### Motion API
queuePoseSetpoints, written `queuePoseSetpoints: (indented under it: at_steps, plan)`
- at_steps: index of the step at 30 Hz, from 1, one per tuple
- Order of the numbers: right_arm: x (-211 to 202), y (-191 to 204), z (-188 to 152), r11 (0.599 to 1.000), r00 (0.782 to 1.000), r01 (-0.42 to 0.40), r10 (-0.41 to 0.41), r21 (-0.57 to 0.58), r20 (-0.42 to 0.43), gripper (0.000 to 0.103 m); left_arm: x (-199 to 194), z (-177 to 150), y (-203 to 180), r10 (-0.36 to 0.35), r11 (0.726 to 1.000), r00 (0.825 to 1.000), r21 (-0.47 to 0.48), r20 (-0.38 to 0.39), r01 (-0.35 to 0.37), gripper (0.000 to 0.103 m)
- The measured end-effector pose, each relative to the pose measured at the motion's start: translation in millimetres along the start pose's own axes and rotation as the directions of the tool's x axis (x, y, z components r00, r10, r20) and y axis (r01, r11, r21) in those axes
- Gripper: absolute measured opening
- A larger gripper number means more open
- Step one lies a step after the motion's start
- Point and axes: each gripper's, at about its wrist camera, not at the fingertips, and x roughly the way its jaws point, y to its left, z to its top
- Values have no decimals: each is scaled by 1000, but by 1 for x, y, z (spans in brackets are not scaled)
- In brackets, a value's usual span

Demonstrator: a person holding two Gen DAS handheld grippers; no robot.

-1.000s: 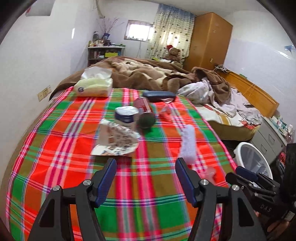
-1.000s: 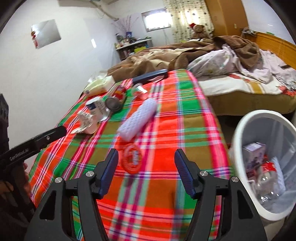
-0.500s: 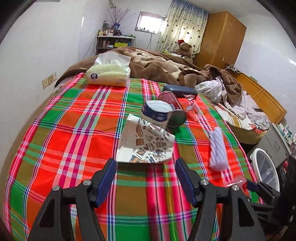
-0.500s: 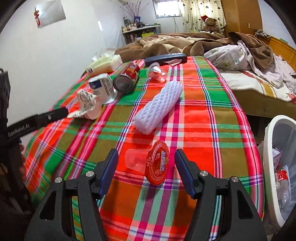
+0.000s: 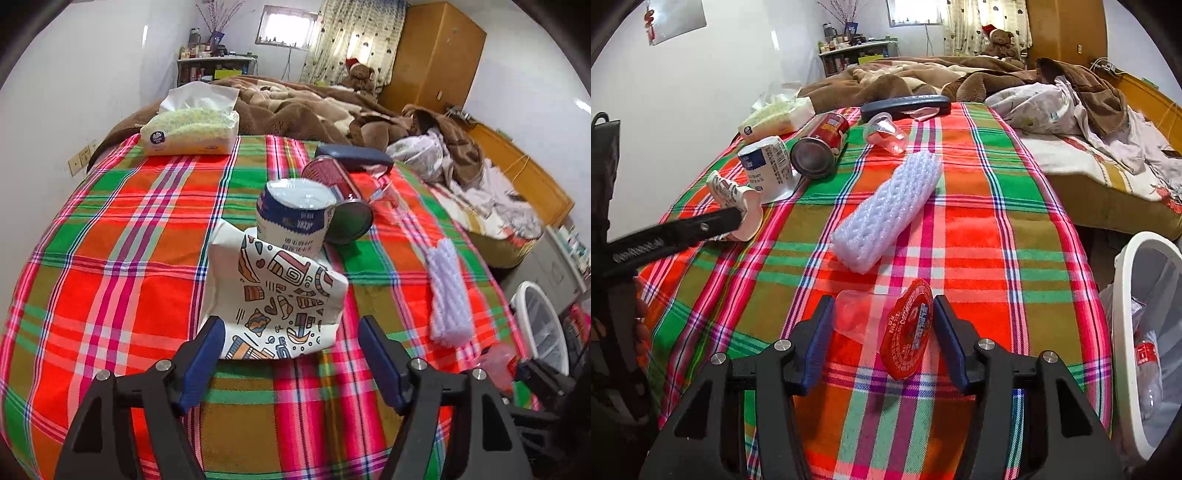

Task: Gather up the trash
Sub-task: 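Grasp the red-lidded clear cup with the right tool while the left tool grasps the patterned paper bag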

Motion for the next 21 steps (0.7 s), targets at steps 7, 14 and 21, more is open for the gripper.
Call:
queuePoseSetpoints:
  at_steps: [7, 14, 21]
  plan:
    - [2, 6, 4, 999, 1000, -23, 23, -22, 2, 55, -5, -6, 24, 60, 998, 998, -34, -21, -61, 74]
    - [3, 11, 4, 998, 999, -49, 49, -33, -4, 55, -11, -10, 54, 152, 986, 988, -69, -39, -154, 74]
    - [4, 11, 5, 997, 998, -64, 64, -33, -6, 55, -40, -7, 67, 9, 974, 998, -228, 66, 6, 83]
